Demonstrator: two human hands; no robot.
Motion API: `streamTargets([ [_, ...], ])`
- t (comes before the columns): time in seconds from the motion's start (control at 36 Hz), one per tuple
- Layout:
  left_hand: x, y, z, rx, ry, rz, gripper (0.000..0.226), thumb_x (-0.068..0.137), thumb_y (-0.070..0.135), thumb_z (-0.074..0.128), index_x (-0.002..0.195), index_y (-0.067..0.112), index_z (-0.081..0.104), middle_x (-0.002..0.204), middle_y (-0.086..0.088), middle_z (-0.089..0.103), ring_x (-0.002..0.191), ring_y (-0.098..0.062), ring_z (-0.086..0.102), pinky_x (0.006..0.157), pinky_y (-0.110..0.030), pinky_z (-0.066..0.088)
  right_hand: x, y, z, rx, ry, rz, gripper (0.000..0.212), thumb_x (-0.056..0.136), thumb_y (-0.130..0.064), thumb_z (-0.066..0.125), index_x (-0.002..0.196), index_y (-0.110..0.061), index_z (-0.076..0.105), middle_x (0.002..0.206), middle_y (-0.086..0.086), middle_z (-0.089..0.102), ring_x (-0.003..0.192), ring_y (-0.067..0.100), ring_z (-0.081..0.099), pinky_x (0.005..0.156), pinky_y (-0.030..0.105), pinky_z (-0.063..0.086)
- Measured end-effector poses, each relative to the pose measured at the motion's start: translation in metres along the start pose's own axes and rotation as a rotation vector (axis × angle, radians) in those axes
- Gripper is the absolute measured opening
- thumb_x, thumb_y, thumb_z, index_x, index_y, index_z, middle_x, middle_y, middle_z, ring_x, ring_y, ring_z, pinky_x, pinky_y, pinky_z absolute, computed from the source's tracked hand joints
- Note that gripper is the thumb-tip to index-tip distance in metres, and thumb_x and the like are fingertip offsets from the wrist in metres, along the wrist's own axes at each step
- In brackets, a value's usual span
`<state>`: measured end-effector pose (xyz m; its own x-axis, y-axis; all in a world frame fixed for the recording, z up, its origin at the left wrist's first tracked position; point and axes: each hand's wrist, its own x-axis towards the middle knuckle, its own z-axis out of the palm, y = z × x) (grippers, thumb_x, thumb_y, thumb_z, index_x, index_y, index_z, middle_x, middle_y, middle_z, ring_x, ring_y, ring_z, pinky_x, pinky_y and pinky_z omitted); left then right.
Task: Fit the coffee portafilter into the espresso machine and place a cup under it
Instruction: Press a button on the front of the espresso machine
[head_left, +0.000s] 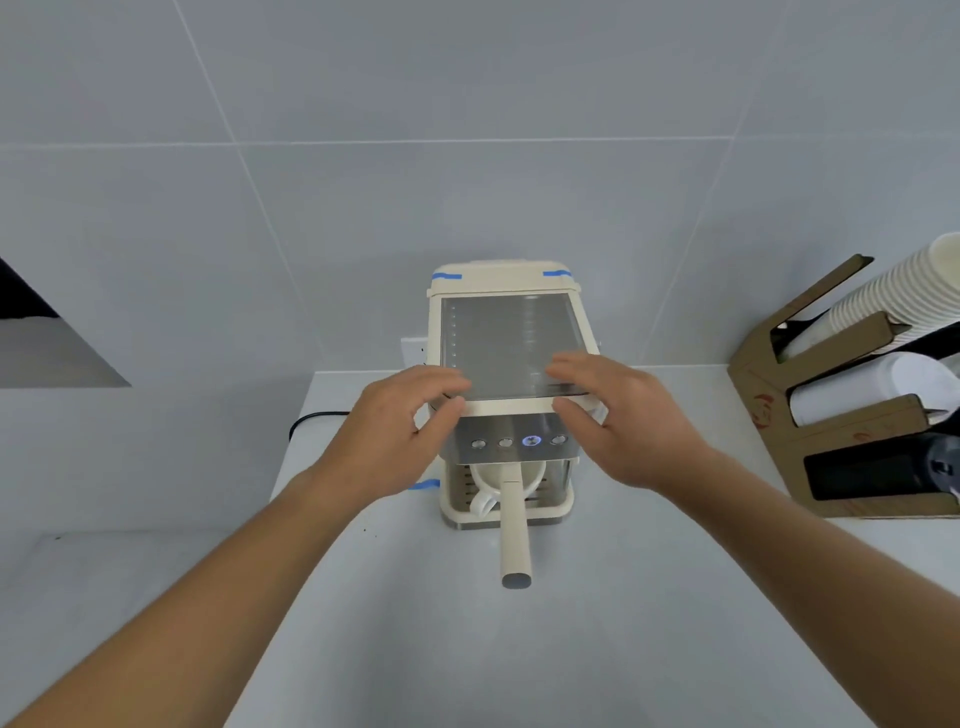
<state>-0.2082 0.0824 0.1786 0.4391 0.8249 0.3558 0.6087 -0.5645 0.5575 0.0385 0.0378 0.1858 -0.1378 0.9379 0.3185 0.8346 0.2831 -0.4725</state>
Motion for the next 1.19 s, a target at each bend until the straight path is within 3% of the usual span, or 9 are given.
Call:
streamTargets([
  [0.08, 0.008, -0.004, 0.005, 0.059, -0.086, 0.036, 0.024, 0.097, 0.020, 0.055, 0.116, 0.015, 0.070, 0.121, 0.002, 0.068, 0.104, -0.011, 0.062, 0.096, -0.024, 0.046, 0.002, 0.002, 0.006, -0.073, -0.029, -0.057, 0.025, 0.089, -0.009, 0.062, 0.112, -0.004, 0.068, 0.122, 0.015, 0.067, 0.114, 0.031, 0.061, 0.092, 0.040, 0.053],
  [0.14, 0.013, -0.007, 0.009, 0.093, -0.128, 0.049, 0.026, 0.098, 0.023, 0.054, 0.118, 0.017, 0.068, 0.127, 0.002, 0.066, 0.112, -0.014, 0.060, 0.096, -0.028, 0.047, 0.004, 0.006, 0.012, -0.110, -0.027, -0.102, 0.020, 0.084, -0.006, 0.062, 0.103, -0.001, 0.066, 0.109, 0.018, 0.068, 0.101, 0.035, 0.061, 0.089, 0.036, 0.051],
  [0.22, 0.019, -0.014, 0.014, 0.145, -0.196, 0.030, 0.036, 0.100, 0.031, 0.048, 0.133, 0.021, 0.059, 0.144, 0.004, 0.054, 0.131, -0.014, 0.048, 0.104, -0.024, 0.034, 0.006, 0.012, 0.017, -0.123, -0.041, -0.151, 0.035, 0.081, -0.009, 0.069, 0.114, -0.001, 0.066, 0.115, 0.017, 0.068, 0.106, 0.033, 0.058, 0.108, 0.008, 0.017],
  [0.28, 0.024, -0.017, 0.016, 0.163, -0.222, 0.036, 0.041, 0.101, 0.036, 0.044, 0.137, 0.022, 0.054, 0.148, 0.004, 0.049, 0.137, -0.013, 0.041, 0.109, -0.023, 0.027, 0.007, 0.017, 0.020, -0.151, -0.057, -0.176, 0.044, 0.081, -0.018, 0.072, 0.122, -0.004, 0.063, 0.123, 0.015, 0.066, 0.114, 0.034, 0.058, 0.111, 0.010, 0.010],
  [0.39, 0.031, -0.020, 0.019, 0.186, -0.247, 0.092, 0.048, 0.101, 0.040, 0.038, 0.143, 0.019, 0.047, 0.152, 0.001, 0.044, 0.141, -0.013, 0.035, 0.117, -0.029, 0.022, 0.007, 0.025, 0.030, -0.236, -0.072, -0.198, 0.061, 0.083, -0.034, 0.074, 0.136, -0.011, 0.057, 0.141, 0.009, 0.057, 0.135, 0.030, 0.048, 0.116, 0.040, 0.024],
  [0.44, 0.030, -0.022, 0.022, 0.193, -0.238, 0.121, 0.049, 0.101, 0.038, 0.036, 0.144, 0.016, 0.046, 0.151, -0.001, 0.044, 0.140, -0.015, 0.036, 0.117, -0.033, 0.023, 0.006, 0.027, 0.035, -0.279, -0.045, -0.218, 0.064, 0.080, -0.037, 0.076, 0.135, -0.010, 0.058, 0.141, 0.010, 0.057, 0.134, 0.031, 0.050, 0.115, 0.045, 0.030],
  [0.58, 0.026, -0.025, 0.030, 0.185, -0.182, 0.127, 0.049, 0.100, 0.034, 0.035, 0.142, 0.013, 0.048, 0.149, -0.003, 0.047, 0.137, -0.017, 0.039, 0.117, -0.036, 0.025, 0.006, 0.031, 0.046, -0.301, 0.063, -0.255, 0.065, 0.075, -0.035, 0.081, 0.130, -0.007, 0.063, 0.136, 0.012, 0.061, 0.129, 0.033, 0.055, 0.110, 0.049, 0.038],
  [0.75, 0.025, -0.026, 0.032, 0.182, -0.165, 0.133, 0.051, 0.099, 0.036, 0.032, 0.141, 0.014, 0.050, 0.149, -0.002, 0.048, 0.137, -0.016, 0.039, 0.115, -0.024, 0.017, 0.006, 0.037, 0.051, -0.302, 0.132, -0.291, 0.063, 0.074, -0.036, 0.080, 0.128, -0.007, 0.064, 0.135, 0.013, 0.063, 0.127, 0.032, 0.056, 0.109, 0.049, 0.040],
  [1.19, 0.026, -0.028, 0.035, 0.158, -0.147, 0.119, 0.047, 0.099, 0.032, 0.036, 0.142, 0.015, 0.049, 0.149, -0.001, 0.047, 0.137, -0.014, 0.039, 0.116, -0.026, 0.017, 0.006, 0.038, 0.052, -0.291, 0.122, -0.286, 0.060, 0.077, -0.035, 0.078, 0.128, -0.006, 0.064, 0.135, 0.013, 0.062, 0.126, 0.033, 0.057, 0.105, 0.052, 0.043],
])
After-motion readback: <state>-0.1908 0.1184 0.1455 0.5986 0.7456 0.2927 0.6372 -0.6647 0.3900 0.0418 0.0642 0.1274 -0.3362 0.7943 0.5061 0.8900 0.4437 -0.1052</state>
